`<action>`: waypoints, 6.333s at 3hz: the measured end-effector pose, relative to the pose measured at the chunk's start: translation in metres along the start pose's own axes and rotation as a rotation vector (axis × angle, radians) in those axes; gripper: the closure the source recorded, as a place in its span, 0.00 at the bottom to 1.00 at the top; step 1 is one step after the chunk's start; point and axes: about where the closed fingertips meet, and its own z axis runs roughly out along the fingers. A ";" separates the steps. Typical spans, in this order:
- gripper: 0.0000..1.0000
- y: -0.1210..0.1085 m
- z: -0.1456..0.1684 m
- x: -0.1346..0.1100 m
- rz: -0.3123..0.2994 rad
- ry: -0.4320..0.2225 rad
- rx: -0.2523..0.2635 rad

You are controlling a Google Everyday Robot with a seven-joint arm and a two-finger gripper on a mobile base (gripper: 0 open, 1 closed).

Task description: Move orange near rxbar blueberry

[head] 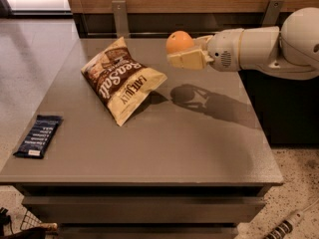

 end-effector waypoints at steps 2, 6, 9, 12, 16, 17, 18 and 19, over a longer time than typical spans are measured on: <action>1.00 0.087 -0.003 -0.025 -0.067 -0.019 -0.116; 1.00 0.175 0.032 0.016 -0.029 -0.028 -0.200; 1.00 0.279 0.107 0.049 -0.006 -0.025 -0.392; 1.00 0.291 0.151 0.086 0.090 -0.021 -0.434; 0.28 0.297 0.153 0.084 0.081 -0.019 -0.444; 0.05 0.299 0.153 0.083 0.079 -0.019 -0.446; 0.00 0.300 0.154 0.083 0.077 -0.019 -0.448; 0.00 0.300 0.153 0.082 0.077 -0.019 -0.448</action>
Offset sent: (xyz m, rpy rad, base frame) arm -0.0999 0.0648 0.0332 0.0105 -0.0499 0.1978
